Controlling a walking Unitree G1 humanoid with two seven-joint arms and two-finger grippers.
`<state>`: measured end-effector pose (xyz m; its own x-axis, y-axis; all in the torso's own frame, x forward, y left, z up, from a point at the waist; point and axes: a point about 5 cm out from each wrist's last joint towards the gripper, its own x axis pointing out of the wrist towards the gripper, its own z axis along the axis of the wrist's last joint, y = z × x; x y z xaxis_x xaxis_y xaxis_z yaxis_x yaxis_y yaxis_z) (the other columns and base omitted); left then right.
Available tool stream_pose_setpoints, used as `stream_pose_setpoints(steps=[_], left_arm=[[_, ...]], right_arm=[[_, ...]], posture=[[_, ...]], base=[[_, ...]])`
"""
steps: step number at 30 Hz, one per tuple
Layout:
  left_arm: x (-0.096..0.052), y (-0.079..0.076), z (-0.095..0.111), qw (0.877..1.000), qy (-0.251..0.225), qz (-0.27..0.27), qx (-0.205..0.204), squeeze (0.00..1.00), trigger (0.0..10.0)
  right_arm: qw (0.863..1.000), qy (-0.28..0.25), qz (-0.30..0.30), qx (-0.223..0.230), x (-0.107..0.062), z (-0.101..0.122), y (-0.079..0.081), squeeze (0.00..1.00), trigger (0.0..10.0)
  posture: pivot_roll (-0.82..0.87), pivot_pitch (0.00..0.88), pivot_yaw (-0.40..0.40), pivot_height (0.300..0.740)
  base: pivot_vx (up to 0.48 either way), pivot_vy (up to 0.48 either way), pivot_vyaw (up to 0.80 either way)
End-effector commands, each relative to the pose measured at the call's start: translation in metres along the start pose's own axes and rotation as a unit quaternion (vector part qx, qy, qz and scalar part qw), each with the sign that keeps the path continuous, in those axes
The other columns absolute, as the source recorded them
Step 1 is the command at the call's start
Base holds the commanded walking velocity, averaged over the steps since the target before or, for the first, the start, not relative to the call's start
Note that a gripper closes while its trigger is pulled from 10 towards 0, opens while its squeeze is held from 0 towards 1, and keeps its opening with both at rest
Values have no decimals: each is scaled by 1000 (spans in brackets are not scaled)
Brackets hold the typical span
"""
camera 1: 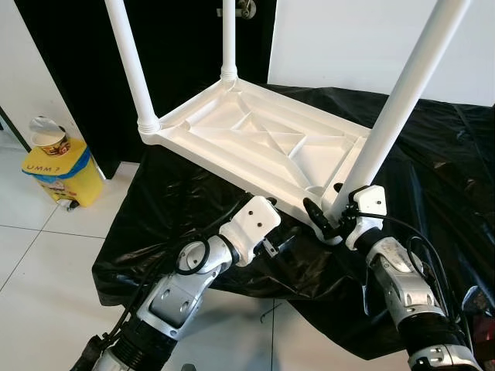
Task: Building children table
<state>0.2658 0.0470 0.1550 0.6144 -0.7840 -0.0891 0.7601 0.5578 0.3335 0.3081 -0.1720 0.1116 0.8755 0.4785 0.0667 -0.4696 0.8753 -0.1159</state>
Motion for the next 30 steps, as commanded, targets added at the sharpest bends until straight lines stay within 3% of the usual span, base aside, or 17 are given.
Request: stream_pose_setpoints(steps=[1,4,5,6,17,18,30], left_arm=[[0,-5,0,999,0,-35,4,0,10000],[0,-5,0,999,0,-35,4,0,10000],[0,-5,0,999,0,-33,4,0,10000],[0,-4,0,999,0,-32,5,0,10000],[0,-4,-1,1000,2,-29,9,0,10000],[0,-4,-1,1000,2,-30,10,0,10000],[3,-6,0,999,0,-33,9,0,10000]], right_arm=[[999,27,32,0,2,-9,6,0,10000],[999,31,35,-3,2,-10,5,0,10000],[999,34,39,-2,2,-11,4,0,1373],[998,36,42,-2,1,-12,4,0,0],[998,49,47,2,-4,-19,0,0,0],[998,51,43,1,-4,-20,-1,0,10000],[999,53,-12,3,-10,-24,-8,0,10000]], posture=[[109,13,-83,740],[109,13,-83,740],[112,12,-85,740],[115,10,-86,740],[111,1,-85,740],[108,1,-83,740],[89,9,-85,740]], base=[[0,0,0],[0,0,0],[0,0,0],[0,0,0],[0,0,0],[0,0,0],[0,0,0]])
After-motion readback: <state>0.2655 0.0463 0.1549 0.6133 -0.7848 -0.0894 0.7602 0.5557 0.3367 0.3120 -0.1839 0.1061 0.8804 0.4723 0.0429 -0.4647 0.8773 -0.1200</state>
